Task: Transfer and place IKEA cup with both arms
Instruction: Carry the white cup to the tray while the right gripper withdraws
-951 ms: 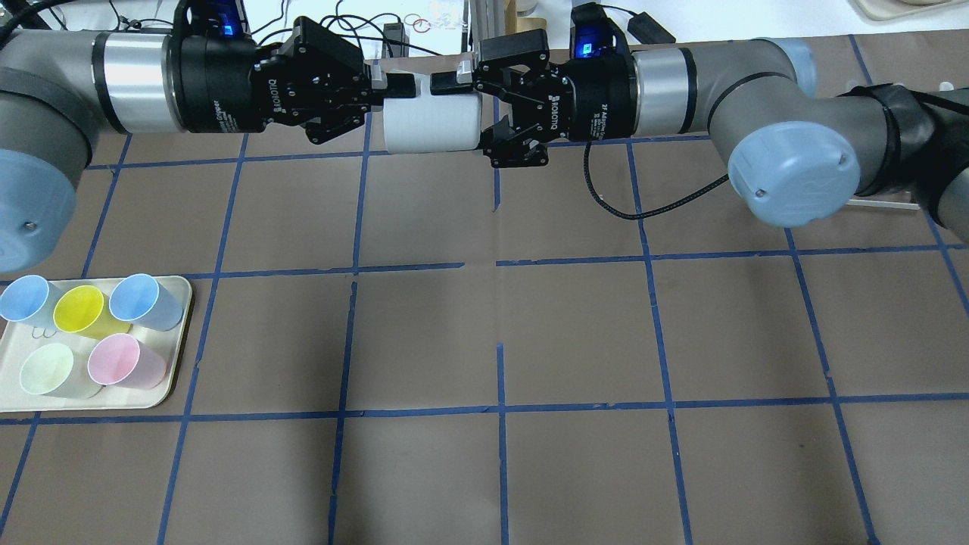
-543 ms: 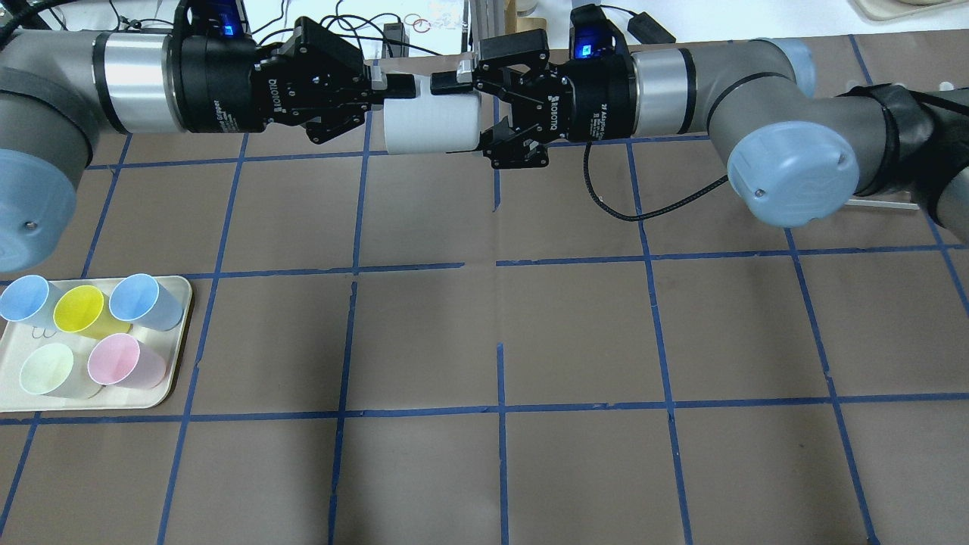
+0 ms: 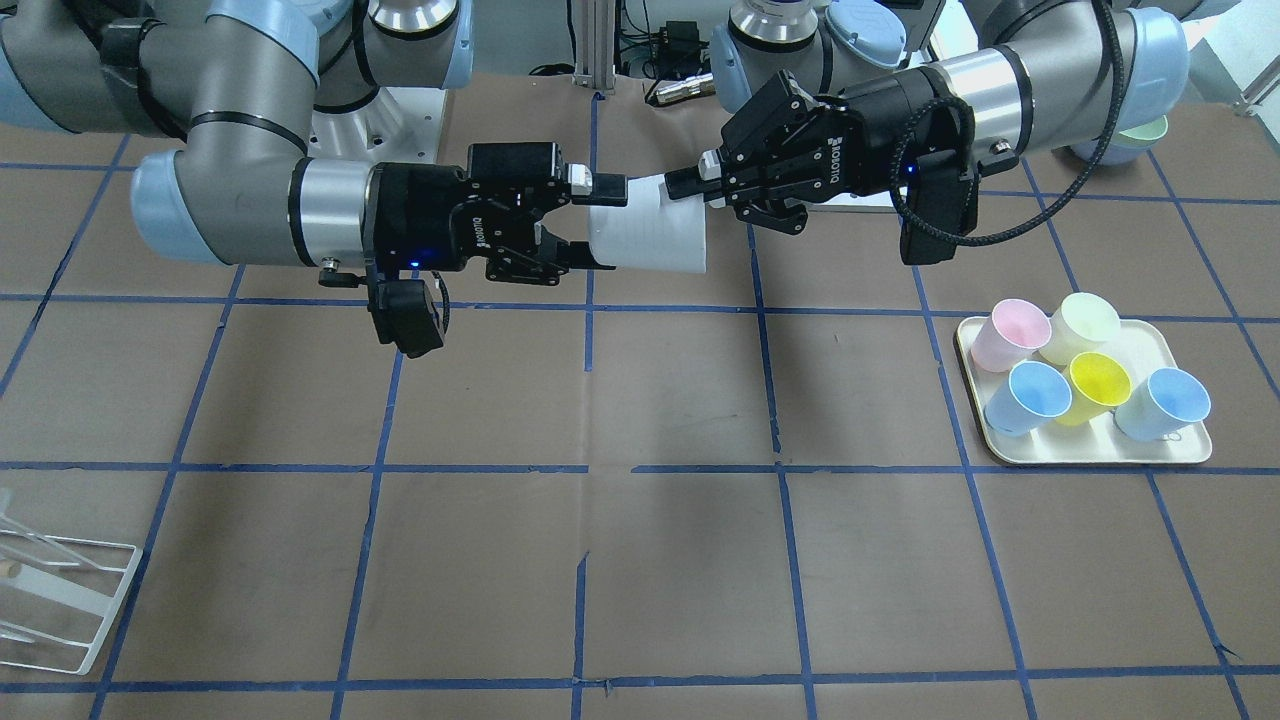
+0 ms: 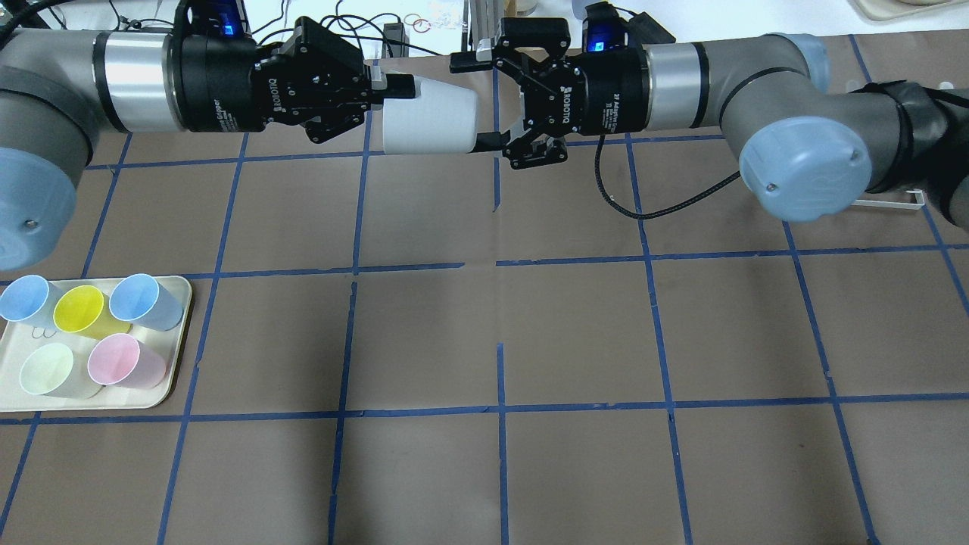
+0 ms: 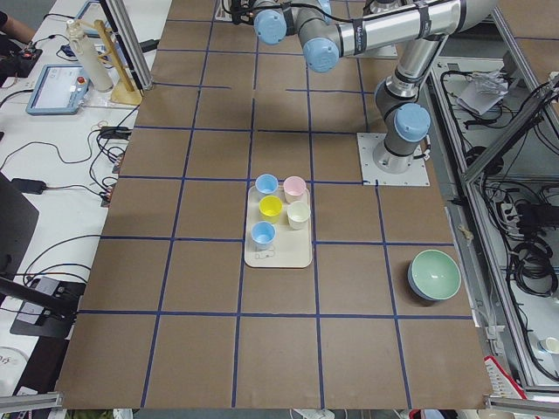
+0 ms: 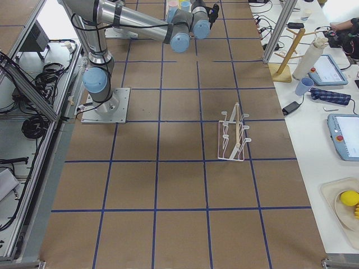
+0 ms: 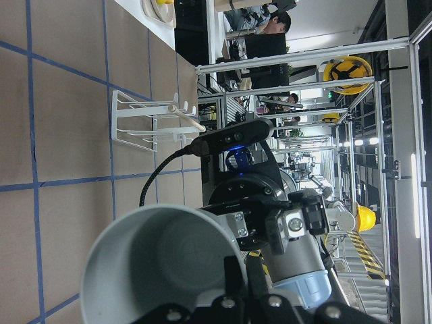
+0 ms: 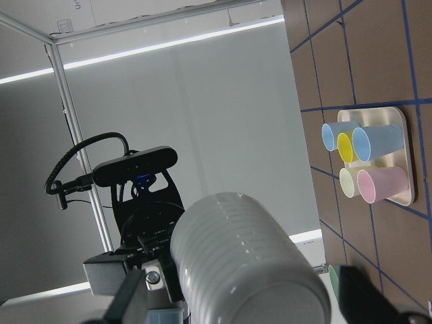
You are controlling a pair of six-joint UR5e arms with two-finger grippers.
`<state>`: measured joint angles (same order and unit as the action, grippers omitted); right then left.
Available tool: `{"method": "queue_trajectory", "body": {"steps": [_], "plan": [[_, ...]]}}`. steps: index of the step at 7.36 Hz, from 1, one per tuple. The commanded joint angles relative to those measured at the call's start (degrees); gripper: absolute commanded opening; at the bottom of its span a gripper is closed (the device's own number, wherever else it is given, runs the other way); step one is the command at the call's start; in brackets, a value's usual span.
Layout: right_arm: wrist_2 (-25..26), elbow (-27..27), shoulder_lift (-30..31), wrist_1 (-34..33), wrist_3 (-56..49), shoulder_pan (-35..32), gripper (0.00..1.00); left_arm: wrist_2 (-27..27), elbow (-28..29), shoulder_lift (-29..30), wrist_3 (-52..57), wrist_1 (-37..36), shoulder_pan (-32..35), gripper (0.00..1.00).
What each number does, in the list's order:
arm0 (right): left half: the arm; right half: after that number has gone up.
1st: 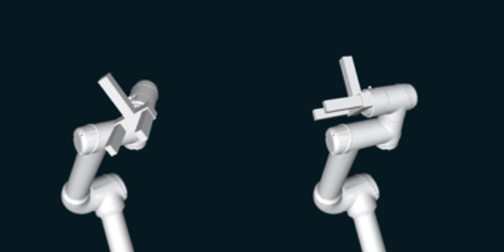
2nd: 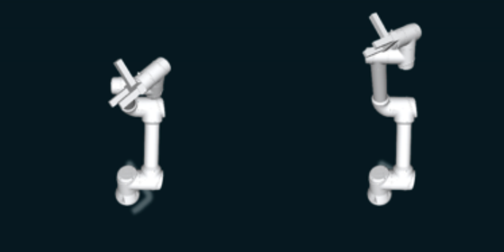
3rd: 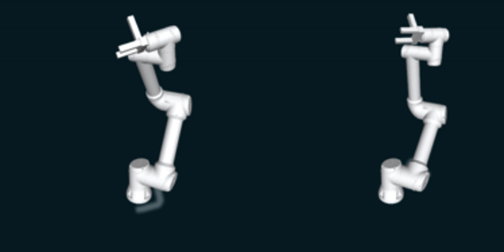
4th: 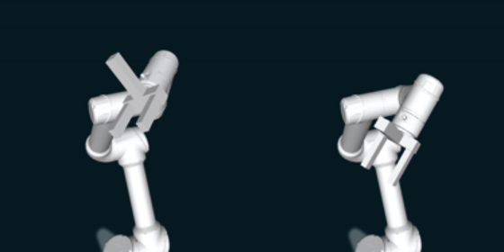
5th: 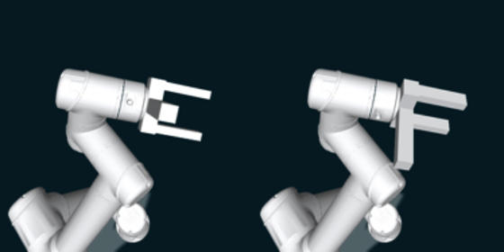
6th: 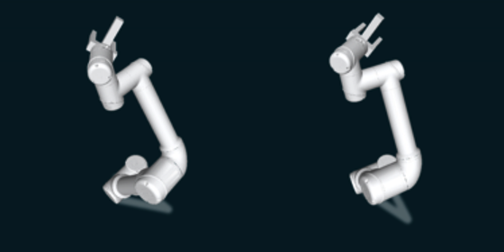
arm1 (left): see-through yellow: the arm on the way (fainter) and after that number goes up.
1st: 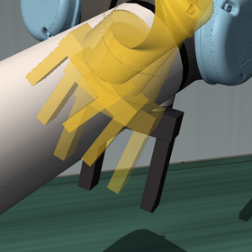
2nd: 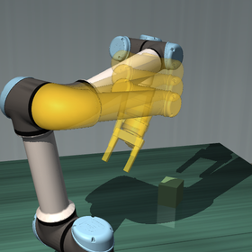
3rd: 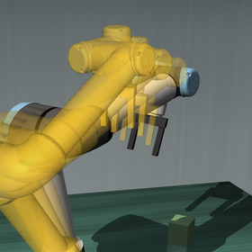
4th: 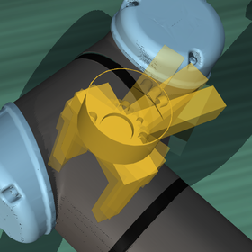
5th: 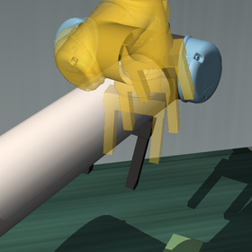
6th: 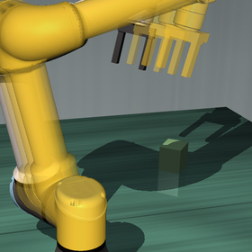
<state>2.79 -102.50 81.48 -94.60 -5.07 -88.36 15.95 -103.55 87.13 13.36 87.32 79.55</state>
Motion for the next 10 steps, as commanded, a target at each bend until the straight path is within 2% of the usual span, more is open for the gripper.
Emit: {"method": "queue_trajectory", "body": {"steps": [1,3,5,6,7,8,10], "plan": [[3.5,0.0,0.0,-0.1,1.0,5.5,1.00,13.8,0.9,0.8,-0.3,-7.0,-1.4,0.00],[21.0,4.0,0.8,0.7,1.9,7.4,1.00,31.4,1.9,0.0,0.5,-8.9,-4.1,0.00],[36.1,6.4,3.6,0.7,9.8,7.0,1.00,45.9,2.9,-0.2,3.5,-7.1,-7.0,0.00],[44.8,6.3,6.2,0.6,15.6,6.9,1.00,52.9,3.1,-0.2,9.5,-5.8,-9.0,0.00],[52.8,6.4,8.4,0.9,18.4,6.7,1.00,57.7,3.1,-0.2,19.8,-4.5,-12.2,0.00],[59.2,6.4,10.5,1.3,19.7,6.0,1.00,59.9,3.0,-0.2,29.7,-3.9,-16.4,0.00],[78.6,6.5,12.5,1.3,20.7,-0.2,1.00,66.2,2.2,0.4,49.1,-3.6,-24.8,0.00]]}}
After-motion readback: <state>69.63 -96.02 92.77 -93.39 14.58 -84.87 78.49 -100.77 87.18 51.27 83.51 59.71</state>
